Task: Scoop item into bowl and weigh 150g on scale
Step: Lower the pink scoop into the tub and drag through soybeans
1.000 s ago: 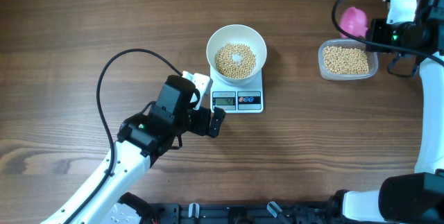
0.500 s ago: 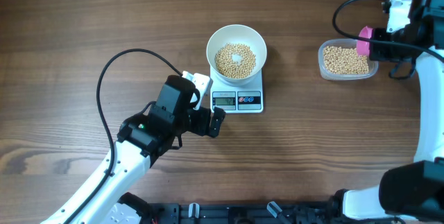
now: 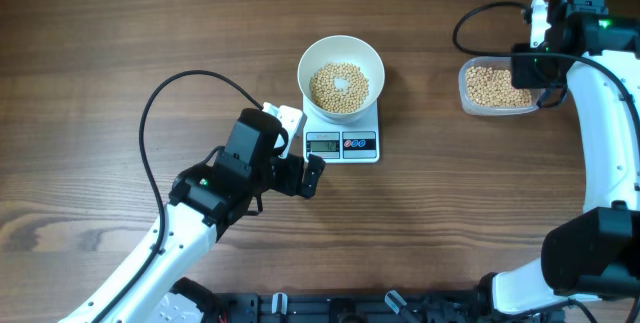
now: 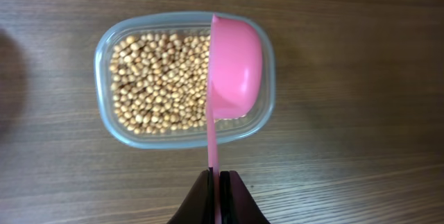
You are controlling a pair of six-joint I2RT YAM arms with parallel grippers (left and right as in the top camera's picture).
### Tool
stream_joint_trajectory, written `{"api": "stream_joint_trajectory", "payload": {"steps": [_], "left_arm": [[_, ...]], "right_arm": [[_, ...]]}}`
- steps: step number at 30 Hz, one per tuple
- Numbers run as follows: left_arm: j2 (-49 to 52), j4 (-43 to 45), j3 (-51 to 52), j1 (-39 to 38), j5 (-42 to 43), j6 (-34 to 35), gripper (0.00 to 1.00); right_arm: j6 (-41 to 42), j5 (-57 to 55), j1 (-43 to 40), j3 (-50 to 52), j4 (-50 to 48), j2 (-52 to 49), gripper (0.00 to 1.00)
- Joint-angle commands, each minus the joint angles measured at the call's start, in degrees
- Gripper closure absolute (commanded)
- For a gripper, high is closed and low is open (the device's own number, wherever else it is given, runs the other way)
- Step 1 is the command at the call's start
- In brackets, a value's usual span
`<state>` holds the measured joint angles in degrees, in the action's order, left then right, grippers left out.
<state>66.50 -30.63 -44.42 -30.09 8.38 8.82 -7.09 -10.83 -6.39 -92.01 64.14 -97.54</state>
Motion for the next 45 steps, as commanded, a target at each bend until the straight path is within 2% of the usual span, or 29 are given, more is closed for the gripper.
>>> {"api": "stream_joint_trajectory", "payload": {"steps": [1, 11, 22, 30, 37, 45], "left_arm": [[0.3, 0.0, -1.2, -0.3, -0.3, -0.7, 0.00], [0.3, 0.0, -1.2, -0.3, -0.3, -0.7, 0.00], [0.3, 0.0, -1.2, -0.3, -0.3, -0.7, 0.00], [0.3, 0.0, -1.2, -0.3, -0.3, -0.7, 0.00], [0.3, 0.0, -1.2, -0.3, -0.3, -0.7, 0.00], [0.3, 0.0, -1.2, -0.3, -0.3, -0.7, 0.00]], "right_arm": [[1.2, -3.3, 0.2, 2.3, -0.9, -0.5, 0.96], [1.2, -3.3, 1.7, 8.0, -4.6, -0.5, 0.96], [-0.5, 0.6, 4.3, 9.3, -6.5, -0.9, 0.96], [-1.7, -6.6, 4.3, 9.3, -6.3, -2.3, 0.96], [1.2, -11.4, 4.3, 9.3, -5.2, -2.3, 0.96], [1.3, -1.6, 4.3, 9.3, -5.5, -3.2, 0.96]]}}
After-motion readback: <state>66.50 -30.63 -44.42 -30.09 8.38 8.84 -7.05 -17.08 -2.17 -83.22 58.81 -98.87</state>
